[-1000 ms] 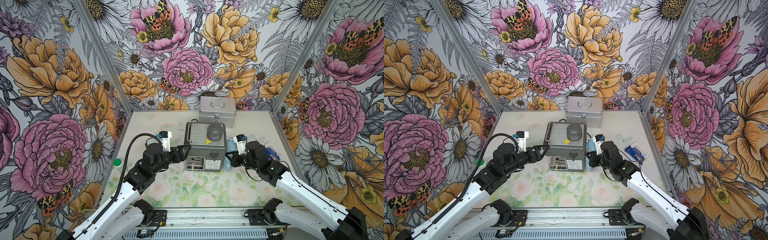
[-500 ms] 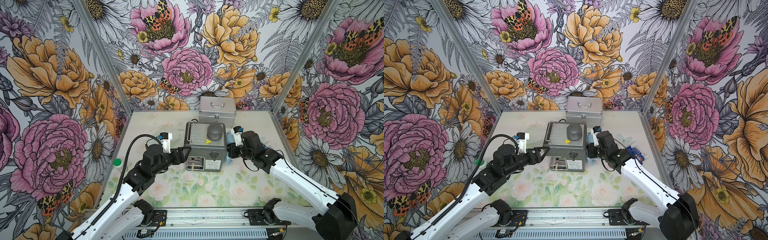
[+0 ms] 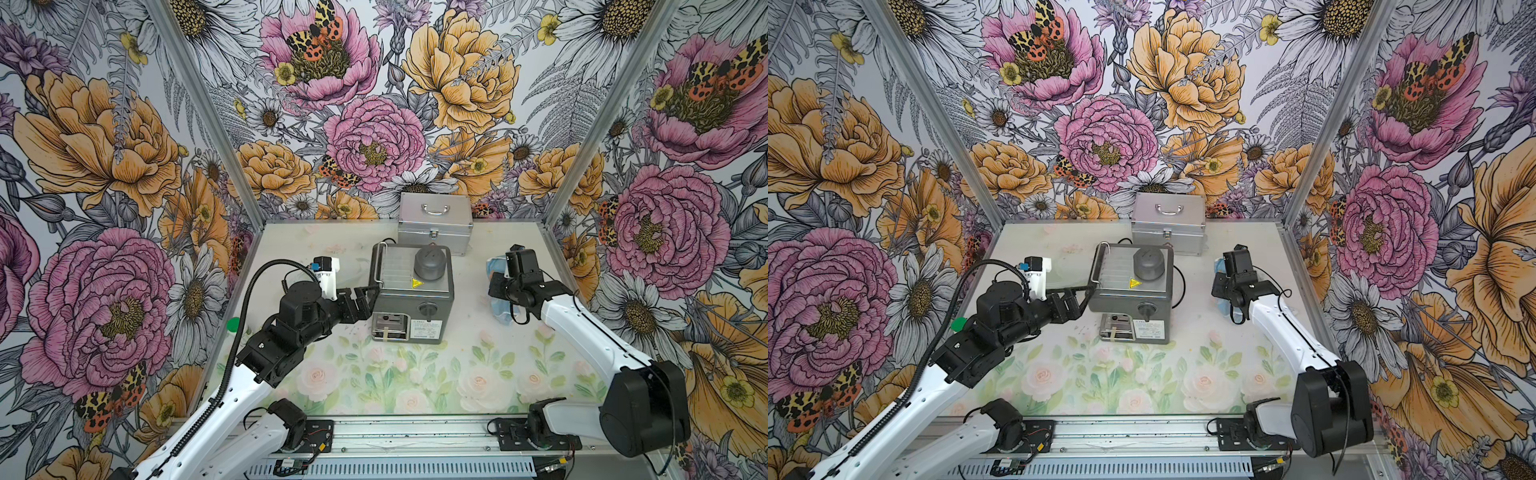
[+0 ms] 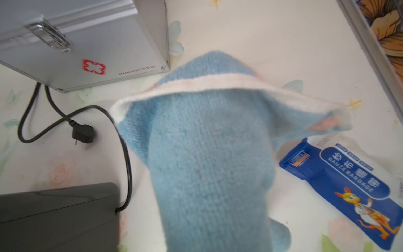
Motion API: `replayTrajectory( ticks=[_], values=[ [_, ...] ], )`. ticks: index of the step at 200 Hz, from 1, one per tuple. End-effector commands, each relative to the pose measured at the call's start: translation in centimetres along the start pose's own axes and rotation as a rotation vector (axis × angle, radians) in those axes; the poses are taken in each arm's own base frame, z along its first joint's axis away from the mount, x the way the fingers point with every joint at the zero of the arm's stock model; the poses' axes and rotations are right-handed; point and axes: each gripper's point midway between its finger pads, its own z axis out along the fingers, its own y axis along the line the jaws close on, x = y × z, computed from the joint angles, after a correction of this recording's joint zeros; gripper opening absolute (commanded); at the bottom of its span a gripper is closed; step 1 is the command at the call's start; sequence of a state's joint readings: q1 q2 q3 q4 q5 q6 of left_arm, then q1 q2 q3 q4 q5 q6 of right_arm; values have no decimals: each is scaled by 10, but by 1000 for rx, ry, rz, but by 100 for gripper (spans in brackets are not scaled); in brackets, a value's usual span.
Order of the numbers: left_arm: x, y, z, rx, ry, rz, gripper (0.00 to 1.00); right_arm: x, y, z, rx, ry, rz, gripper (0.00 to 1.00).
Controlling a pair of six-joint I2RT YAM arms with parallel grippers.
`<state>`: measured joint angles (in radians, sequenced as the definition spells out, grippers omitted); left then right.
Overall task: Wipe the surface of a coffee machine
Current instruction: Place the cleaning item at the center of the board.
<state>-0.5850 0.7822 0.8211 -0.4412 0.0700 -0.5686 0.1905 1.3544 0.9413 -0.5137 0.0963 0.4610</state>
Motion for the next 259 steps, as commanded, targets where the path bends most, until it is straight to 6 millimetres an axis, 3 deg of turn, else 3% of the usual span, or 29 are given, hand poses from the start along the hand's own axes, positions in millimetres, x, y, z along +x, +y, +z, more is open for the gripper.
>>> replayTrajectory(
  ticks=[1,40,78,102,112,136,158,160,169,191,224,241,259],
  values=[
    [2,11,0,-50,-4,24,98,10,3,30,-7,58,-25,0],
    [7,15,4,-70,21,39,98,29,17,53,-39,135,-41,0],
    [5,17,1,-93,18,58,98,54,6,65,7,195,2,7],
    [2,21,-3,-116,0,60,98,63,7,66,3,218,12,14],
    [2,24,-5,-139,-2,66,99,63,12,64,-17,221,15,22],
    [-10,28,-12,-221,-27,122,98,50,18,43,-24,189,21,63],
    [-36,24,-28,-307,-96,166,99,28,17,10,-12,124,28,71],
    [-38,23,-29,-311,-101,172,99,25,17,6,-13,113,30,81],
    [-48,18,-34,-322,-129,199,98,16,13,-9,2,75,38,99],
    [-63,14,-39,-352,-172,227,99,-9,8,-46,15,-28,44,100],
    [-60,17,-34,-360,-157,229,99,-38,2,-94,28,-185,-5,100],
    [-55,22,-28,-373,-136,235,98,-41,-7,-98,69,-224,9,100],
    [-50,26,-23,-385,-118,235,99,-33,-4,-82,89,-168,-67,100]
  ],
)
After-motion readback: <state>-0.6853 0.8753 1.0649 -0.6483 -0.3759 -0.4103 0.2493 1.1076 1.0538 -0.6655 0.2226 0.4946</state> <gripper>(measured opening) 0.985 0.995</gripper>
